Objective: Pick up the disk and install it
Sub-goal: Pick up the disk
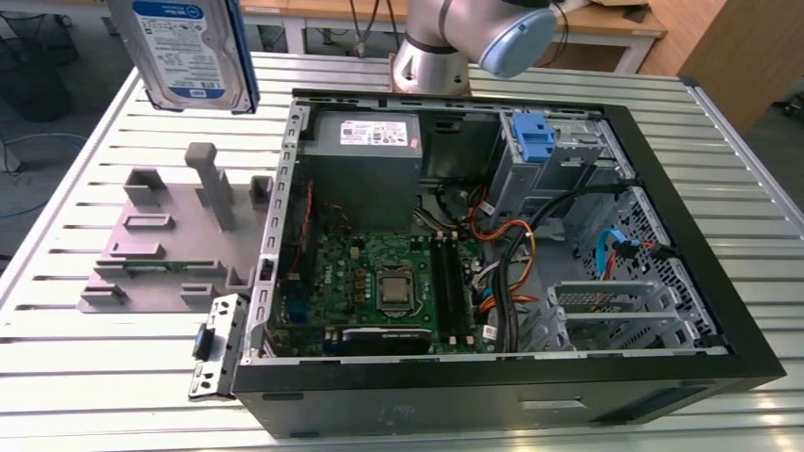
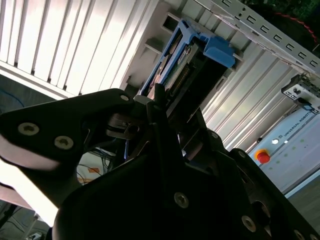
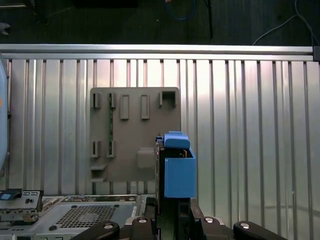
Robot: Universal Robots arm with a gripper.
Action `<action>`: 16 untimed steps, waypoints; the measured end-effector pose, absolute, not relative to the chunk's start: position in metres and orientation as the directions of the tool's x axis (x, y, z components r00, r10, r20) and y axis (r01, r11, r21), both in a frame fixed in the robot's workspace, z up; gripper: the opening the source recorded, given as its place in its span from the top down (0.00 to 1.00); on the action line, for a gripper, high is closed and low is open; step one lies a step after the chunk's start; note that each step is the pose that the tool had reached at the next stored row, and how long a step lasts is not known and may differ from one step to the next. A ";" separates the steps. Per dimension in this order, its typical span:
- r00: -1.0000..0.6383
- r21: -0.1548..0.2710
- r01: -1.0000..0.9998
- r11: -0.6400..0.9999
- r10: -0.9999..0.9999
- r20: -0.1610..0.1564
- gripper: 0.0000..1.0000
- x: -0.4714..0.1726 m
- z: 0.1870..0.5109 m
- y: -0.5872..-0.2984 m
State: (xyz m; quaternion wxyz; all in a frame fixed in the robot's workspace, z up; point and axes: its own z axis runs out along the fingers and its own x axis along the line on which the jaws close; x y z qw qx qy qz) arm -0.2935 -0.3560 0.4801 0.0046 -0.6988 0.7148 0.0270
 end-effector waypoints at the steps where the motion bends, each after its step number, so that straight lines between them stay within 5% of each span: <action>1: -0.023 0.032 -0.999 0.022 -0.999 -0.044 0.65 -0.291 0.480 -0.356; 16: -0.023 0.032 -0.999 0.022 -0.999 -0.044 0.65 -0.247 0.480 -0.356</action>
